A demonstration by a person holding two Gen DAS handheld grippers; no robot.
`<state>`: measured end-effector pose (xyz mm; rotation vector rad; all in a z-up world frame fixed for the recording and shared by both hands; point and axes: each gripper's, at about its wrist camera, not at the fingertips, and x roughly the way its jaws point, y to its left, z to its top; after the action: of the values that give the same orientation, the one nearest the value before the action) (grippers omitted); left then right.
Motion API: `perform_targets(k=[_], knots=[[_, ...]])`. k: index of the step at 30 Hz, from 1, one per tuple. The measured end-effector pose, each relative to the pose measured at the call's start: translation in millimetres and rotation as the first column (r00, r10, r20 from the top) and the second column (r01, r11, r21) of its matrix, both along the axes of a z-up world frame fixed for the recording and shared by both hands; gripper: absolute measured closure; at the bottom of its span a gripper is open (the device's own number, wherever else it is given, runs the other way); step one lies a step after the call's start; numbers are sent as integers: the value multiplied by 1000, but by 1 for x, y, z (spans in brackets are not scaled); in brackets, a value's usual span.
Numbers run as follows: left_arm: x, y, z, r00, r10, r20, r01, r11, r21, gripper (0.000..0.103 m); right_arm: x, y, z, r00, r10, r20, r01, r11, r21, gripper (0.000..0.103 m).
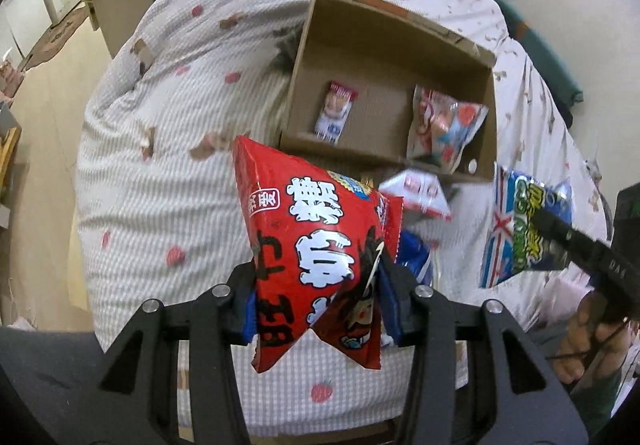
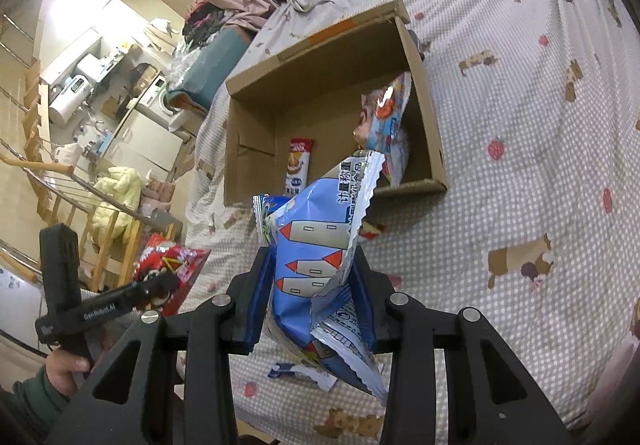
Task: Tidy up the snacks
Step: 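Carry the red bag with the left tool while the right tool carries the blue bag into the box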
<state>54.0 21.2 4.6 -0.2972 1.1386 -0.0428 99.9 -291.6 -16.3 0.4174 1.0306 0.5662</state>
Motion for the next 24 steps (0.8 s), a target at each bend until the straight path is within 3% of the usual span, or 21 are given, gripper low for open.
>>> perform_targets(k=[2, 8, 24], knots=[[13, 1, 1, 1000, -3, -2, 3, 1000, -23, 60, 7, -2, 2, 1000, -12, 5, 12, 1000, -5, 64], [45, -5, 5, 999, -37, 38, 36, 999, 32, 60, 27, -11, 10, 998, -58, 20, 58, 998, 27, 64], [125, -6, 18, 987, -53, 150, 42, 996, 75, 60, 105, 13, 35, 992, -87, 94, 85, 996, 16, 64]])
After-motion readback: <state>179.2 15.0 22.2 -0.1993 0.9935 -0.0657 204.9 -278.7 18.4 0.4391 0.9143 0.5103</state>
